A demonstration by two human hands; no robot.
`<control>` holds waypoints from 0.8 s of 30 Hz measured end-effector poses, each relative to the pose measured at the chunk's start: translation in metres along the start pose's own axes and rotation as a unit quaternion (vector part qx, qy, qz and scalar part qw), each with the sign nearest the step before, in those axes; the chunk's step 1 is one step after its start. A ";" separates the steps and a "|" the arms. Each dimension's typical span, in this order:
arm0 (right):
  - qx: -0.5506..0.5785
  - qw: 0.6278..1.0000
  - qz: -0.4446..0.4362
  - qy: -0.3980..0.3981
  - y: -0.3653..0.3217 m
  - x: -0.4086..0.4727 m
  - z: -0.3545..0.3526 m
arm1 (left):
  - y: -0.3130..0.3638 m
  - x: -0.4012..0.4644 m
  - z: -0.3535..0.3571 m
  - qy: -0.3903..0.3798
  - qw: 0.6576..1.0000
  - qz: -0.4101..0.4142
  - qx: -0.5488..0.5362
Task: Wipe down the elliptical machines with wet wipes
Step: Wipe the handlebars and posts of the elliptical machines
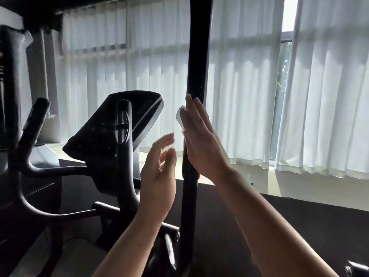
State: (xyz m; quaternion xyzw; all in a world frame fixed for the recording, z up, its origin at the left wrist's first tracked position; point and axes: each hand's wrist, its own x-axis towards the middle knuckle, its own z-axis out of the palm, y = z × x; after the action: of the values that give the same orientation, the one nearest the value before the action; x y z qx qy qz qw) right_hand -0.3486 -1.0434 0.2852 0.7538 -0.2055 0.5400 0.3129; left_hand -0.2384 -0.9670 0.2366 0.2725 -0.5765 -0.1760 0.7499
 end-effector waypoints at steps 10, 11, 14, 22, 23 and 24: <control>-0.058 0.987 0.041 0.143 0.027 0.067 -0.034 | 0.037 0.070 0.019 -0.017 0.997 0.066 0.031; -0.046 0.987 0.058 0.141 0.016 0.049 -0.029 | 0.036 0.072 0.021 -0.022 0.997 0.066 0.043; -0.014 0.989 0.077 0.124 -0.008 0.010 -0.012 | 0.031 0.070 0.033 -0.018 0.994 0.071 0.076; 0.074 0.988 0.000 0.133 0.033 0.092 -0.040 | 0.035 0.108 0.061 0.024 0.977 0.151 0.150; 0.084 0.988 0.000 0.134 0.041 0.113 -0.042 | 0.040 0.118 0.065 0.022 0.968 0.172 0.179; 0.091 0.986 0.009 0.136 0.048 0.135 -0.043 | 0.045 0.129 0.068 0.018 0.959 0.193 0.208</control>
State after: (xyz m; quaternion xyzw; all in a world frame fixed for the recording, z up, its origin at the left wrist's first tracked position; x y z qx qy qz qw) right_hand -0.3639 -1.0443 0.4340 0.6967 -0.1181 0.6569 0.2629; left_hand -0.2705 -1.0197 0.3762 0.3094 -0.6286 0.1008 0.7064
